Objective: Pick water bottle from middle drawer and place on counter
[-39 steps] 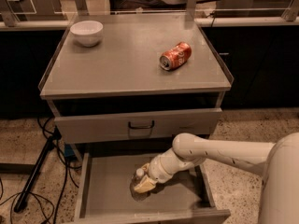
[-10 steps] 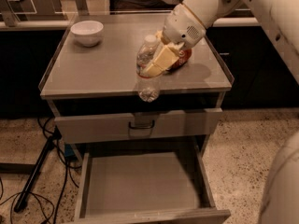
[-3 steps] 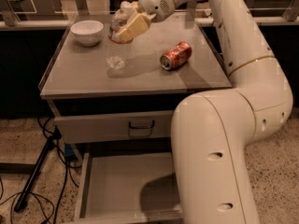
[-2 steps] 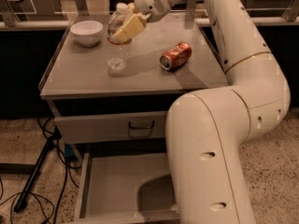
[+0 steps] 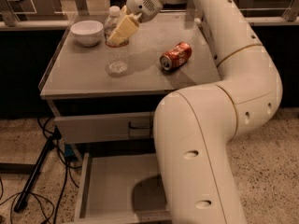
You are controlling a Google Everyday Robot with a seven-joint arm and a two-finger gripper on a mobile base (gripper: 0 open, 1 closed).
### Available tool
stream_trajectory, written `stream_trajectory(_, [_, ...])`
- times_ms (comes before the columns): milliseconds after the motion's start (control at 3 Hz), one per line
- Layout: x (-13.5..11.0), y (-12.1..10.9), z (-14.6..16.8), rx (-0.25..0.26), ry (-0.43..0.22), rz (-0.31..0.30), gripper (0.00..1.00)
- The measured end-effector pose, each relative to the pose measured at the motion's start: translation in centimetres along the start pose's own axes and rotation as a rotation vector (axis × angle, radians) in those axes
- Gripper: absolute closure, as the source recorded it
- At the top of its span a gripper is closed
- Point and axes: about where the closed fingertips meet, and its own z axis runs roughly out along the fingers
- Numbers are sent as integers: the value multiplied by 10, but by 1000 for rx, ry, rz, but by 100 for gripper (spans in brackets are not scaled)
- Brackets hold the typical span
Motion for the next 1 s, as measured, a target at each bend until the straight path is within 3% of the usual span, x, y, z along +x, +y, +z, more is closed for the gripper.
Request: stream_trajectory(1000, [5, -10, 29, -43, 8, 26, 100])
